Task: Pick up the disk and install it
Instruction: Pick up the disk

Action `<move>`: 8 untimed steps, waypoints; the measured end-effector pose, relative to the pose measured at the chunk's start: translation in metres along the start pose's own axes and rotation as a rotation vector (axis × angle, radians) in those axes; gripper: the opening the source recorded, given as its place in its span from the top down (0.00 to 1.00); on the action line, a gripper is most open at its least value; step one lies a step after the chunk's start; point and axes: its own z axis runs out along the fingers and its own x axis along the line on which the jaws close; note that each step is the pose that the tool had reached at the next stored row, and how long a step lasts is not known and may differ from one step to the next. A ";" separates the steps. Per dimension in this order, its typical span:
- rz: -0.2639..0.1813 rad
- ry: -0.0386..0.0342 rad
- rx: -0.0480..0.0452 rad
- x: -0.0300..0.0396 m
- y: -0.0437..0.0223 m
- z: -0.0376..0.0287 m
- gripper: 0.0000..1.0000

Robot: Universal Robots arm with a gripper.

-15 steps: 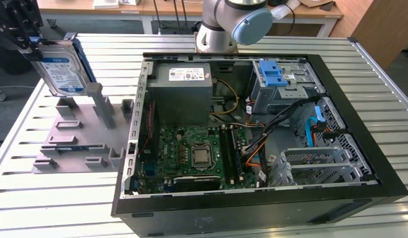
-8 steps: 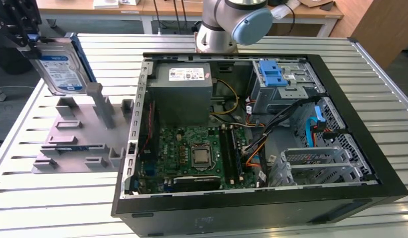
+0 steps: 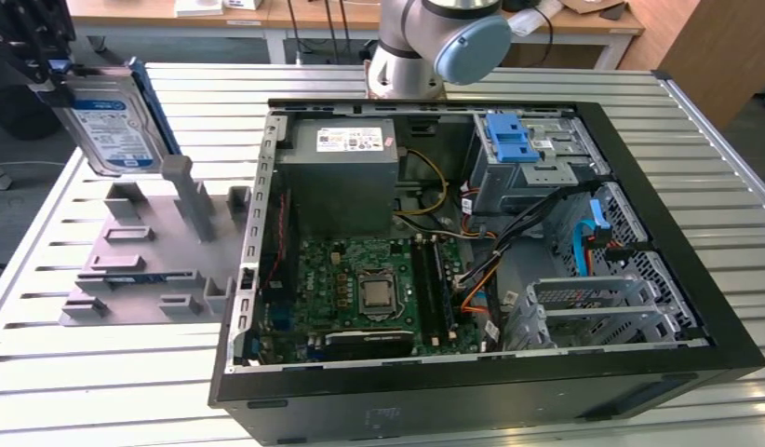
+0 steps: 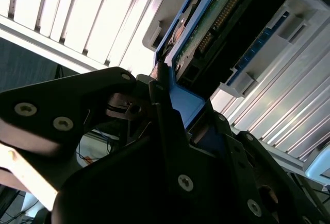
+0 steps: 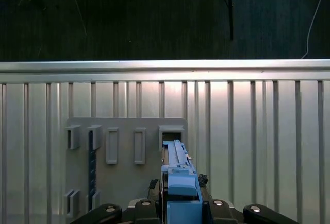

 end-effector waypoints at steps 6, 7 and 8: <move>0.000 0.0000 0.0000 0.0000 0.0000 -0.0043 0.64; 0.000 0.0000 0.0000 0.0000 0.0000 -0.0050 0.64; 0.000 0.0000 0.0000 0.0000 0.0000 -0.0058 0.64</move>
